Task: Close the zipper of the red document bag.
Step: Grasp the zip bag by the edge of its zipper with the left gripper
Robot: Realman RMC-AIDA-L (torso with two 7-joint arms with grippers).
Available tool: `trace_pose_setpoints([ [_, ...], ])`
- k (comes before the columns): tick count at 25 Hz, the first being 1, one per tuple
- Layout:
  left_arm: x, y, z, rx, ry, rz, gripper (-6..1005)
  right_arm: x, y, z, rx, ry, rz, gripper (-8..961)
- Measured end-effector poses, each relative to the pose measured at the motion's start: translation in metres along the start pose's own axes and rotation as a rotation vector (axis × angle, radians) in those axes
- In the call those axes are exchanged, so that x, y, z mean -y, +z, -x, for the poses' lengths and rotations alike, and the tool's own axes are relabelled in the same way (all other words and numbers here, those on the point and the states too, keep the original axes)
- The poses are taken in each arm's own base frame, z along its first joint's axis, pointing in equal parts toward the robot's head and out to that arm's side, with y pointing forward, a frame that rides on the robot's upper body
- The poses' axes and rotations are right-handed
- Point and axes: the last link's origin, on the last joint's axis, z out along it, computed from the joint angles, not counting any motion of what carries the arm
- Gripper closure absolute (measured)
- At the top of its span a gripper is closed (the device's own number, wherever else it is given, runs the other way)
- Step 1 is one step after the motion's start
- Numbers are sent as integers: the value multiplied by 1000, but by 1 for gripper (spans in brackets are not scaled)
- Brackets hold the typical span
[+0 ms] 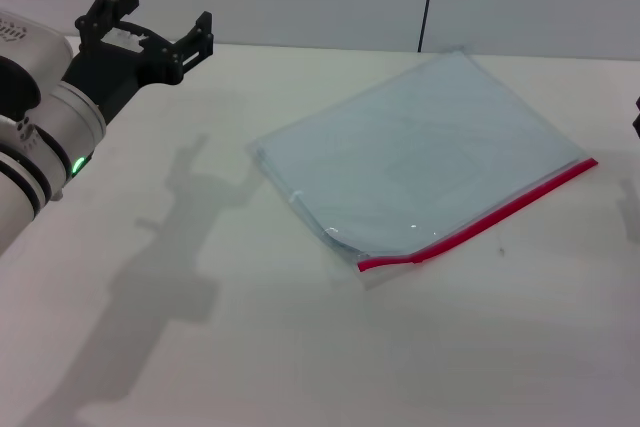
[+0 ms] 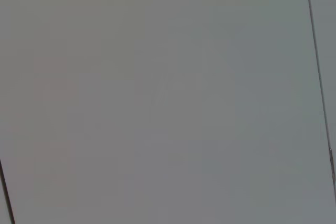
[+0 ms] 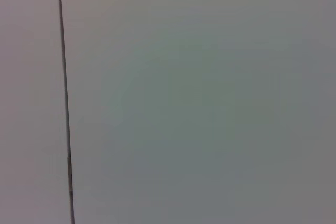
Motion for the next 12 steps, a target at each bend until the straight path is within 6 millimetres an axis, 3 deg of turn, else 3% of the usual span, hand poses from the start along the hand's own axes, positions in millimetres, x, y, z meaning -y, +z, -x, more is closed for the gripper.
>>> trace_pose_setpoints([
  [12,2,0,0,-1,0,-4,92,0,0,0,0,0,0,366],
])
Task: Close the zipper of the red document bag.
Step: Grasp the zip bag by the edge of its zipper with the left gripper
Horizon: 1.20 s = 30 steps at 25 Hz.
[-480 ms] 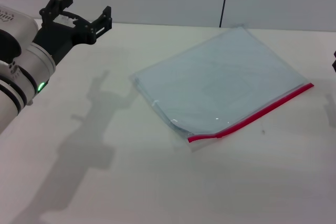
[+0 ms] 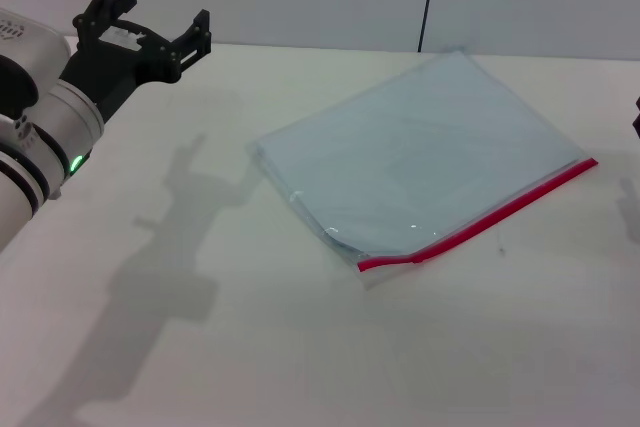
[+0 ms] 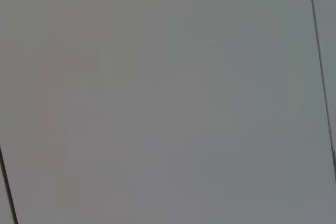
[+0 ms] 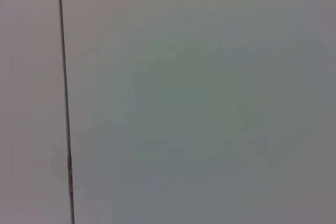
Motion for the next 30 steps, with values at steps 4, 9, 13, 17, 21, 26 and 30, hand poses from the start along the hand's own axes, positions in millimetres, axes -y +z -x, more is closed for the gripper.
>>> trace_pose_setpoints([
  [4,0,1,0,0,2,2,93,0,0,0,0,0,0,367],
  [9,-1,7,-1,49,-14,-8,93,-1,2,-2,-18,-1,0,367],
  [13,-5,18,-5,132,14,-16,94,-2,4,-3,-32,-2,4,367],
  [17,-18,32,-14,221,74,3,94,-2,4,-3,-33,-3,5,367],
  [21,-33,41,-21,294,137,28,95,-1,4,-3,-33,-2,3,366],
  [26,-49,40,-35,298,177,78,95,-1,4,-3,-33,-1,2,366],
  [30,-56,40,-46,323,188,103,96,0,4,-3,-34,-7,-1,366],
])
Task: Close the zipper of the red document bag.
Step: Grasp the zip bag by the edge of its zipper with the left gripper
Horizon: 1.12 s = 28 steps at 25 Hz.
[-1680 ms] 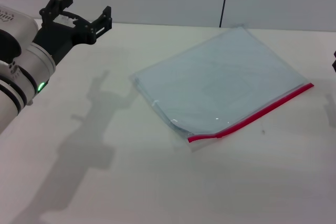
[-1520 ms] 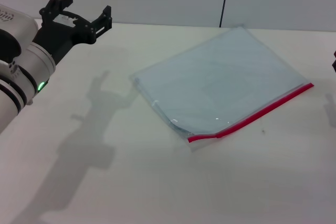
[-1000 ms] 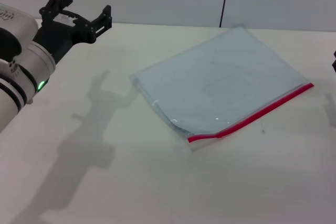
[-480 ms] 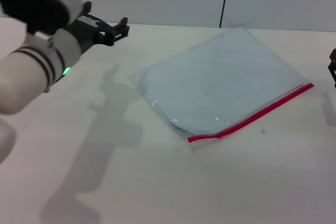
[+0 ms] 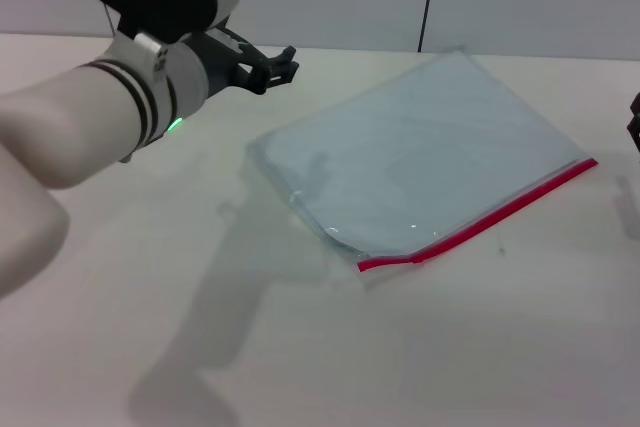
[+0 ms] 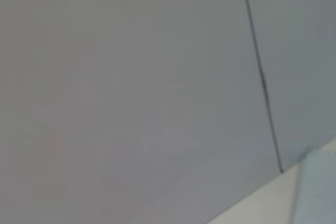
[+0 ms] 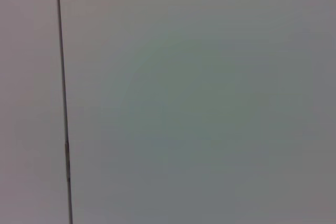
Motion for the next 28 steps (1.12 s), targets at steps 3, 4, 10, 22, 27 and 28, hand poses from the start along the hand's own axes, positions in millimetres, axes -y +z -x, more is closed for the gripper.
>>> trace_pose_setpoints([
  [3,-4,2,-7,26,-5,35,96,2,0,0,0,-4,-2,366],
  [4,-6,3,-9,36,-8,47,96,2,1,1,1,-2,-2,366],
  [10,-18,8,-20,124,40,96,95,0,4,0,-12,1,5,367],
  [22,-44,4,-32,299,207,119,97,0,10,1,-28,-10,9,367],
  [27,-65,1,-36,313,215,184,101,-1,13,-1,-48,-11,10,367],
  [28,-69,0,-37,316,209,204,102,-1,14,0,-47,-11,11,367],
])
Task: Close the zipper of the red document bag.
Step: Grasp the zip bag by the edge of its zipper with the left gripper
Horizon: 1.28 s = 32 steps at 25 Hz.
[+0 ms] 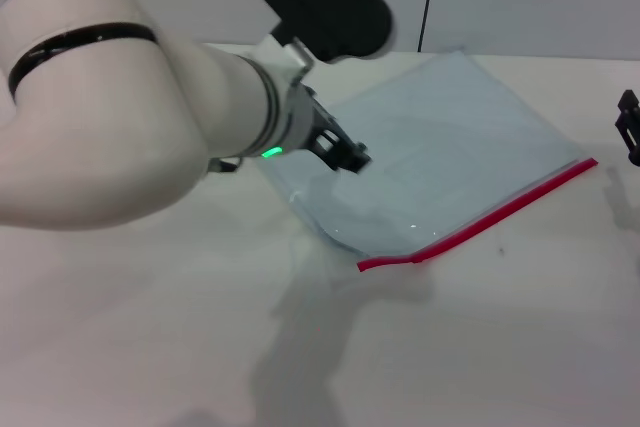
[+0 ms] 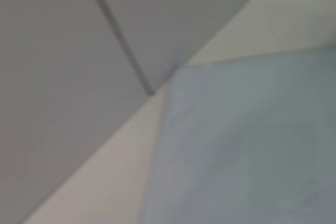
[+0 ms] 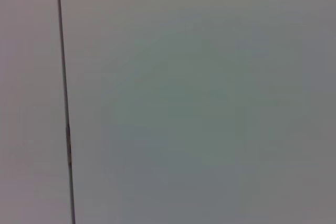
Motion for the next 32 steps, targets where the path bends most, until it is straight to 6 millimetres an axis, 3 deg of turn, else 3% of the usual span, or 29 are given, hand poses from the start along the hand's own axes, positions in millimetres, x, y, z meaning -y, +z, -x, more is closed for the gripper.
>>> trace_pose_setpoints([
  [4,-18,-2,-7,26,11,63,105,1,3,2,6,-4,-2,366],
  [10,-27,-6,-11,70,43,59,110,3,4,3,7,-12,-6,366],
  [16,-28,-7,-11,96,35,58,282,3,4,4,7,-13,-7,367],
  [32,-46,1,-21,205,96,68,265,5,8,8,16,-28,-6,366],
])
